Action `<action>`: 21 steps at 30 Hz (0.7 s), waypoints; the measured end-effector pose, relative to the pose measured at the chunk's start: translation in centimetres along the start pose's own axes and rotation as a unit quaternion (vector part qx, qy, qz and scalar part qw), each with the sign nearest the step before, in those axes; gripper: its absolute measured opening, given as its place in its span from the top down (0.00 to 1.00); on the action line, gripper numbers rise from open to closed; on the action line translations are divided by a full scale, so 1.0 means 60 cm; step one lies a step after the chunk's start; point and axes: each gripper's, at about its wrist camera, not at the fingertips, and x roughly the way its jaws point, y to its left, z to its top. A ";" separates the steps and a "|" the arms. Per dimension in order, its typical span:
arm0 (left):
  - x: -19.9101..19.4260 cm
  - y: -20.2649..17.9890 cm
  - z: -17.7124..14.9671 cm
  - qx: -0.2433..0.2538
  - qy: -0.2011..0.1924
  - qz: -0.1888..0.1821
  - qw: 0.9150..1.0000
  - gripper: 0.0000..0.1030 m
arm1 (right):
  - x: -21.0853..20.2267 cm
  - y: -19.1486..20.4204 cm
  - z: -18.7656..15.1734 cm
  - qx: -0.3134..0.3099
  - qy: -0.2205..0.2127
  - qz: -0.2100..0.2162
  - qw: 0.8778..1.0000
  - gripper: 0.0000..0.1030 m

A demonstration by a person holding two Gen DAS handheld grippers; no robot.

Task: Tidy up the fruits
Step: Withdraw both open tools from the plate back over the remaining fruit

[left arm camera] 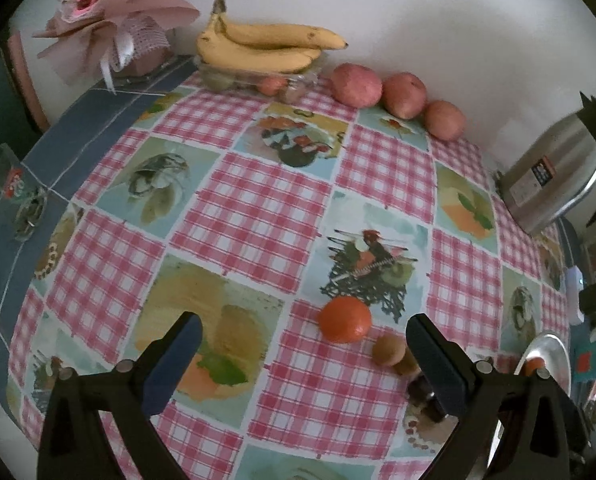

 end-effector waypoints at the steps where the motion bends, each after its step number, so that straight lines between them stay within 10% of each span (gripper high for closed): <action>1: 0.002 -0.002 -0.001 0.001 0.003 -0.002 1.000 0.00 | 0.000 0.000 -0.001 -0.002 0.000 0.001 1.000 0.01; 21: 0.032 -0.023 -0.018 0.005 0.041 -0.021 0.999 0.00 | 0.001 -0.004 -0.010 -0.005 -0.006 -0.030 1.000 0.03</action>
